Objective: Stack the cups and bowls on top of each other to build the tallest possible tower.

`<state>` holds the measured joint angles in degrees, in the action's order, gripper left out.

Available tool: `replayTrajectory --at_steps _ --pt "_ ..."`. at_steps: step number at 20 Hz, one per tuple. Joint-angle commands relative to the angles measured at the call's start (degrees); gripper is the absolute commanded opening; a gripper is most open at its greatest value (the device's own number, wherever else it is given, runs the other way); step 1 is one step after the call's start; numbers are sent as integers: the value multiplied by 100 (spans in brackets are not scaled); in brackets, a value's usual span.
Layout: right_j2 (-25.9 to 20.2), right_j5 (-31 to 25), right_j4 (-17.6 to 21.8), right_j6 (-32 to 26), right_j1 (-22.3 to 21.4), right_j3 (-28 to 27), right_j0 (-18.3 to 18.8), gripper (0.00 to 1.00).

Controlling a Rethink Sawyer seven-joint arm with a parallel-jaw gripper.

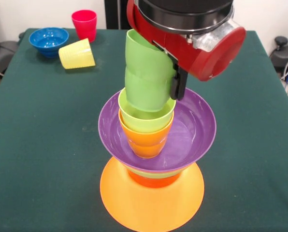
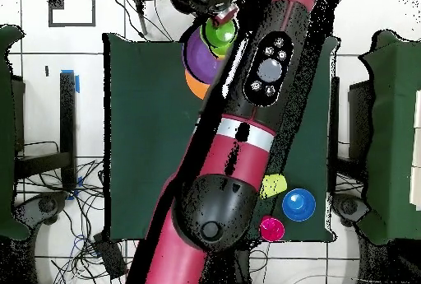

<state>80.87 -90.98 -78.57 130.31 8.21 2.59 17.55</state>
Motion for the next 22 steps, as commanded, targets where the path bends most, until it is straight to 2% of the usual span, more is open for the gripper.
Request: replayTrajectory --at_steps 1,2,3,9,19,21,22 --pt "299 -106 -124 -552 70 -21 -5 0" --pt "292 -148 -116 -557 73 -12 -17 0" --pt "353 -165 -163 -561 75 -12 -15 100" --pt "587 -302 -224 -543 69 -39 -16 100" --pt "614 -427 -193 -529 37 -6 -81 100" --pt "498 -505 -88 -529 -46 34 -116 100" --pt "299 -633 121 -599 -145 106 -131 100"
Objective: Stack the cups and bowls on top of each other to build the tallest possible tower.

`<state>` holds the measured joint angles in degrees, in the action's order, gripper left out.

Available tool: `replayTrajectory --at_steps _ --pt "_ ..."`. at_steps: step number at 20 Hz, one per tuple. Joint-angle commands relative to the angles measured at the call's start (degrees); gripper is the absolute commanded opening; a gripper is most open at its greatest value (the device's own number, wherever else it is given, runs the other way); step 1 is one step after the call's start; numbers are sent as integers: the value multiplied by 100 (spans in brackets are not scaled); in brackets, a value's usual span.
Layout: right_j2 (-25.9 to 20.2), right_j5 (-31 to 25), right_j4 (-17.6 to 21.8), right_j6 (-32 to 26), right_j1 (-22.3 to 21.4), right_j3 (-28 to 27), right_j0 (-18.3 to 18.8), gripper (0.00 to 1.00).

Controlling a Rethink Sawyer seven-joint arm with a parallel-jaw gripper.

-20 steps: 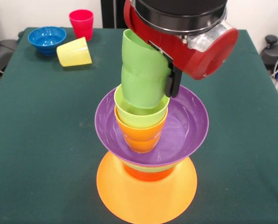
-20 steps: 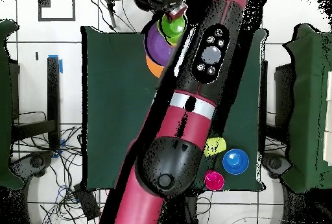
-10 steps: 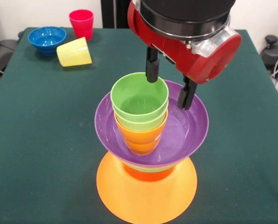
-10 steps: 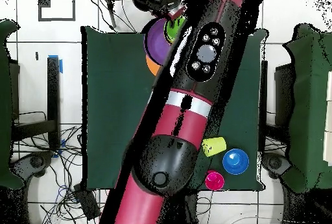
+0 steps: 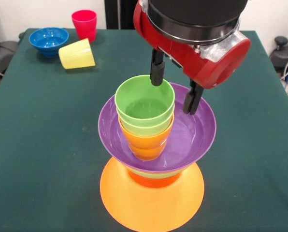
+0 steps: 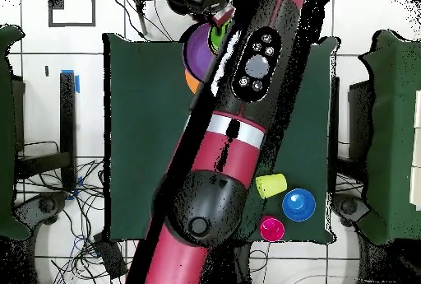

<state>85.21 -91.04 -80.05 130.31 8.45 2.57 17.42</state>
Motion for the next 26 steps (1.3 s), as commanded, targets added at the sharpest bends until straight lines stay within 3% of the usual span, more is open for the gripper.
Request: replayTrajectory --at_steps 1,4,7,9,10,13,18,22,26 --pt "-192 -708 366 -679 -233 130 -82 100" --pt "-389 -743 685 -882 -393 218 -1 100" --pt "-1114 -555 1448 -989 -598 713 -263 100" --pt "-1734 -199 2055 -1134 -800 1396 -594 100" --pt "-2161 223 2426 -1298 -968 2029 -864 100" --pt "-2900 1217 3000 -1601 -1392 3477 -1373 100" --pt "-3707 2786 3326 -1670 -1897 5122 -1788 100" --pt "-4253 3948 3381 -1664 -2226 6040 -1884 100" --pt "-4827 4810 3420 -1691 -2426 6614 -1798 100"
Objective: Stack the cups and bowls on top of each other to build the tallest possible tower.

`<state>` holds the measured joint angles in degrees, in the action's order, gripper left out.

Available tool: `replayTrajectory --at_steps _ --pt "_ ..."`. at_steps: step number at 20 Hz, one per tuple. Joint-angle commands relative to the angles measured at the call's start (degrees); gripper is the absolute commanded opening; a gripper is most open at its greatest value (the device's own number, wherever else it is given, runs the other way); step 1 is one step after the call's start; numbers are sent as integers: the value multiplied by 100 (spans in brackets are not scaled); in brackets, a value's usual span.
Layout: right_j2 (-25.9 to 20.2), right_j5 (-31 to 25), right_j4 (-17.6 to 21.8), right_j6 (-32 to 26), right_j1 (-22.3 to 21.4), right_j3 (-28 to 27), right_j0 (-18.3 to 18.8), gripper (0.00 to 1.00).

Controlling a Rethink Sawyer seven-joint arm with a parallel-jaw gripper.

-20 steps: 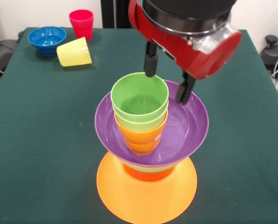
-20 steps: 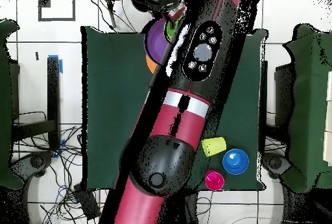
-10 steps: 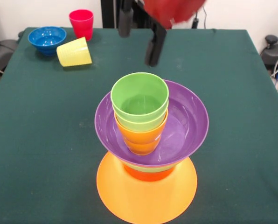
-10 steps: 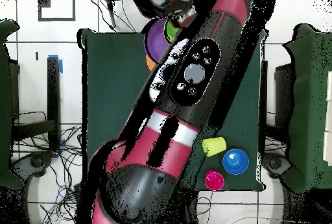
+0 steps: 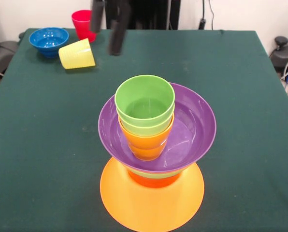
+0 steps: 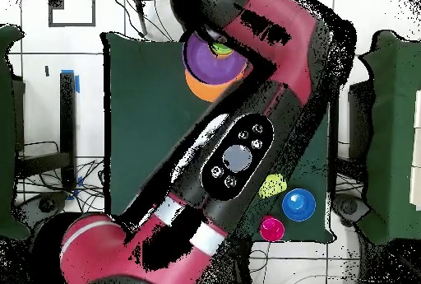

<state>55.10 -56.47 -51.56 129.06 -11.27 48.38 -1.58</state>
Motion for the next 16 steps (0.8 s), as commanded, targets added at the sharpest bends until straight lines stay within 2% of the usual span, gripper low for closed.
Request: replayTrajectory --at_steps 1,6,11,16 --pt "-1901 1446 626 -1543 -483 2094 130 100" --pt "-2273 1980 934 -1308 -599 2401 262 100" --pt "-2383 2119 1332 -931 -711 2612 331 100" --pt "-2371 2232 1585 -369 -833 2890 197 100"
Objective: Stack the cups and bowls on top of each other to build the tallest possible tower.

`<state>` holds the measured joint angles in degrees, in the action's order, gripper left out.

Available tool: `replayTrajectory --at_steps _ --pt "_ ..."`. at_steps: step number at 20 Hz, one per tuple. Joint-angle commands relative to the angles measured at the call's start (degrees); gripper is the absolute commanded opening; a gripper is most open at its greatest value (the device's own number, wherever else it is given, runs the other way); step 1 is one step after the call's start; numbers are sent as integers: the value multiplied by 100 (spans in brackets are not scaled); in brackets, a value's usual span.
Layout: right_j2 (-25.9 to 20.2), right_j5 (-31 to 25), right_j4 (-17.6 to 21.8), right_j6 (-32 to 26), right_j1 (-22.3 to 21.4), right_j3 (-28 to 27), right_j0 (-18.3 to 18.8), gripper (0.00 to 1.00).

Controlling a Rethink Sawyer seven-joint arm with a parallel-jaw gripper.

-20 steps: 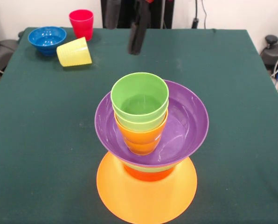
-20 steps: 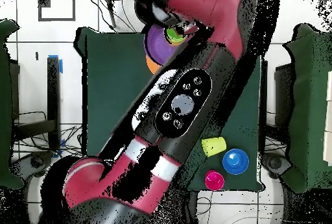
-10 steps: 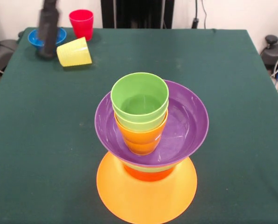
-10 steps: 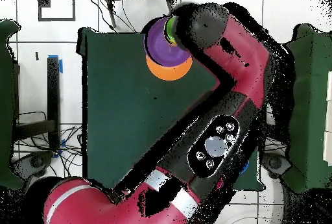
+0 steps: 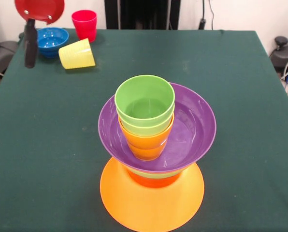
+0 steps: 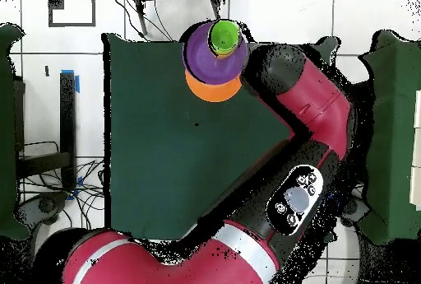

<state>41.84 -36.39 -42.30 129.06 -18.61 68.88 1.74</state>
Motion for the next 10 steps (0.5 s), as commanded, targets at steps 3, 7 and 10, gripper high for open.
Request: replayTrajectory --at_steps 3,7,10 --pt "-1032 308 750 -52 -146 978 -257 100" --pt "-817 670 848 445 -187 1239 -542 100" --pt "-758 1047 823 801 -117 1425 -713 100"
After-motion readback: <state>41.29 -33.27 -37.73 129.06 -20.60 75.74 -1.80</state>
